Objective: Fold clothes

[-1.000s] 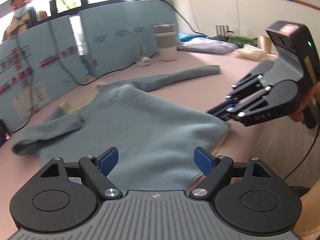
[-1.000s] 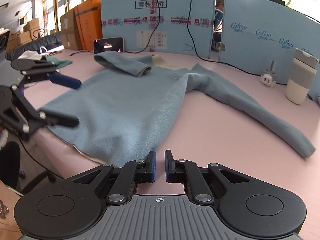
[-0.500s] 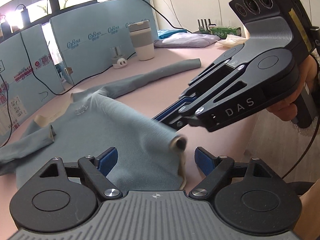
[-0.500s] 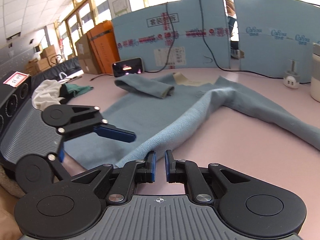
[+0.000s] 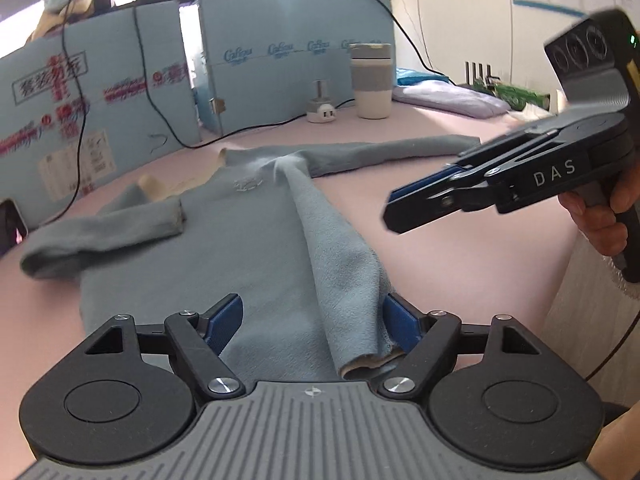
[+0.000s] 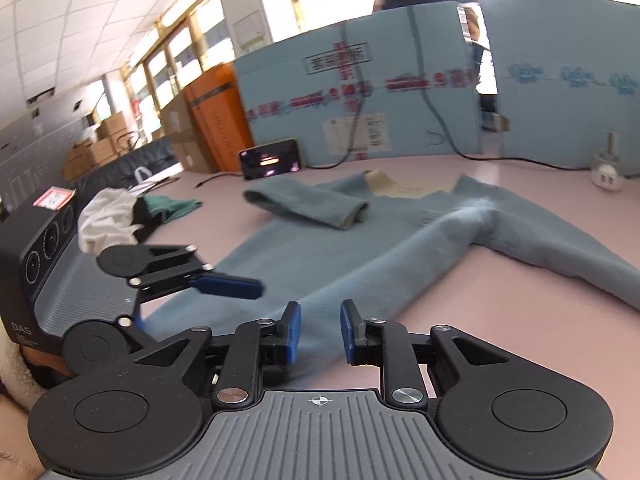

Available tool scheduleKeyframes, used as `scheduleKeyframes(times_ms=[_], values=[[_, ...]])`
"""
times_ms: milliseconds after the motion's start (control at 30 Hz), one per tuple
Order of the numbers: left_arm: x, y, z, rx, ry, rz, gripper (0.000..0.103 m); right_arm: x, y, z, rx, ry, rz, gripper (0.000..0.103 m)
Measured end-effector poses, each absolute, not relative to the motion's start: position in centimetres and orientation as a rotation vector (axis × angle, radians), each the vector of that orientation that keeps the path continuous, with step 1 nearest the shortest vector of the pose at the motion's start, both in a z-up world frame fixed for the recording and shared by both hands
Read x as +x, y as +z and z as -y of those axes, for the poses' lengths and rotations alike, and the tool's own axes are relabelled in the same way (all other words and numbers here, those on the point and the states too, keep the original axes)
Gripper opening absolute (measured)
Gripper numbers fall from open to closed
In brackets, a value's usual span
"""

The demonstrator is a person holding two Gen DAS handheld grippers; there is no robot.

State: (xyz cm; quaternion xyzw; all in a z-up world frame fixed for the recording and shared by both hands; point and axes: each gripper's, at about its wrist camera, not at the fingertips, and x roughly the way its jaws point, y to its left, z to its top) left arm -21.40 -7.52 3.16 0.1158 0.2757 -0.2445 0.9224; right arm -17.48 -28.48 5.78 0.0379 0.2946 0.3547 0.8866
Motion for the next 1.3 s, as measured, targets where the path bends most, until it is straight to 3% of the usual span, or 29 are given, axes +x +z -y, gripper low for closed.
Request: scheduleKeyframes(times_ms=[400, 833, 1067, 1300], values=[[-21.6, 3.1, 6.6, 0.207, -0.499, -0.561, 0.08, -14.6, 3.0, 30.6, 0.377, 0.705, -0.8, 0.024], [-21.8, 2.9, 5.9, 0.186, -0.488, -0.558, 0.082, -13.7, 2.7, 27.9, 0.389, 0.708, -0.809, 0.025], [-21.9, 3.1, 5.3, 0.187, -0.477, -0.554, 0.083, -15.3, 4.3, 27.0, 0.217, 0.682, -0.697, 0.01], [-22.1, 3.2, 4.8, 0.18, -0.486, -0.565, 0.084, -16.6, 5.6, 29.5, 0.146, 0.617, -0.683, 0.007]])
